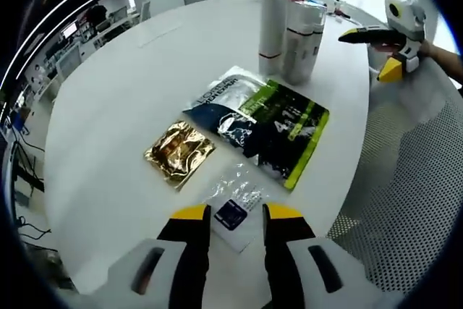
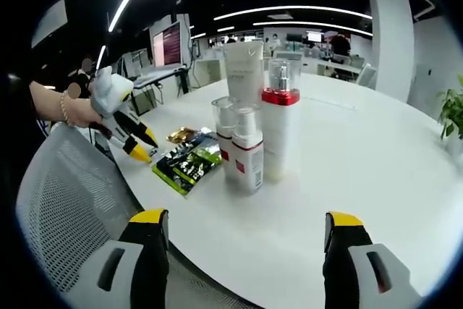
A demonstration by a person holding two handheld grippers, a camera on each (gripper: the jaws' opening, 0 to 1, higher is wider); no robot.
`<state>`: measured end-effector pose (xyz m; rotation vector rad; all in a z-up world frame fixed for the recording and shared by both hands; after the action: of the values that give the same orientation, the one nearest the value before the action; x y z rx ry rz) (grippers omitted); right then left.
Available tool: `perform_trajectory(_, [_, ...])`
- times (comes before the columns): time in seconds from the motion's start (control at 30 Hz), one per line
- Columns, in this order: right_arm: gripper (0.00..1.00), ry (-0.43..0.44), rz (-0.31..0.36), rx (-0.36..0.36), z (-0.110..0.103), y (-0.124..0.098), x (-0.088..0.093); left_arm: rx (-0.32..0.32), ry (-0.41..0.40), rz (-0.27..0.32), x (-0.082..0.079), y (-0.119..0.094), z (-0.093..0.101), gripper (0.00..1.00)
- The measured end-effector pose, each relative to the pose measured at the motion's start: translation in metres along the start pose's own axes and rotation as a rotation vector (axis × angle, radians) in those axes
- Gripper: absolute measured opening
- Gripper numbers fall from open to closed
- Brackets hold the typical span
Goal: Arrange the skincare products in the storage area until every visible bottle or jar stands upright without overlapping.
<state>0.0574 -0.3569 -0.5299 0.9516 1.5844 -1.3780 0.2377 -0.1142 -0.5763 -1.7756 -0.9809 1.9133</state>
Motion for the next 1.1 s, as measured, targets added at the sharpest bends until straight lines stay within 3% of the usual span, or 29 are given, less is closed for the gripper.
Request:
perform_trajectory(0.13, [0.95, -0.001, -0.001, -0.001, 0.0, 0.0, 0.0, 0.001, -0.004, 0.005, -0.001, -0.001, 0.001, 0.25])
perform_trajectory(0.2, [0.95, -0.001, -0.003, -0.002, -0.001, 0.0, 0.0, 0.008, -0.029, 0.01, -0.003, -0.004, 0.003, 0.32])
perform_trajectory(0.27, [0.95, -0.001, -0.004, -0.004, -0.001, 0.0, 0.0, -0.001, -0.054, 0.065, -0.011, -0.01, 0.001, 0.38])
perform_trajectory(0.43, [0.95, -0.001, -0.019, -0.015, -0.003, 0.001, 0.002, -0.089, -0.165, 0.168, -0.03, -0.04, -0.019, 0.37])
perform_trajectory(0.57, [0.95, 0.005, -0.016, -0.015, -0.003, 0.001, 0.001, -0.197, -0.25, 0.257, -0.037, -0.074, -0.036, 0.39])
perform_trajectory(0.63, [0.98, 0.001, -0.002, 0.001, -0.001, 0.0, 0.0, -0.25, -0.255, 0.323, -0.037, -0.086, -0.043, 0.47])
perform_trajectory(0.7, [0.99, 0.031, 0.035, 0.011, 0.001, 0.0, -0.004, -0.292, -0.205, 0.357, -0.033, -0.096, -0.04, 0.59])
perform_trajectory(0.77, [0.99, 0.037, 0.036, 0.013, 0.002, 0.0, -0.003, -0.285, -0.151, 0.439, -0.033, -0.099, -0.034, 0.77])
perform_trajectory(0.83, [0.99, 0.034, 0.033, 0.01, 0.002, 0.001, -0.002, -0.263, -0.148, 0.491, -0.036, -0.099, -0.022, 0.94])
perform_trajectory(1.0, [0.99, 0.045, 0.046, 0.006, 0.0, 0.002, -0.004, -0.241, -0.162, 0.634, -0.042, -0.091, -0.008, 0.99])
perform_trajectory(1.1, [0.99, 0.047, 0.045, 0.01, 0.0, 0.002, -0.004, -0.247, -0.182, 0.579, -0.035, -0.086, -0.012, 0.99])
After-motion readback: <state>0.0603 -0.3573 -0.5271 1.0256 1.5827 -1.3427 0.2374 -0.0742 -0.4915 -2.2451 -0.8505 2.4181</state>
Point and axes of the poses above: the point that each gripper's makers call its tool centre point, and the gripper's own axes: y roughly forward along the fingers, z roughly to its right, x roughly out of its underside, the point moved 5 cm from there along -y, roughly backward along the fingers, and after that the axes turned 13 degrees about z, right-handed, at the moved point
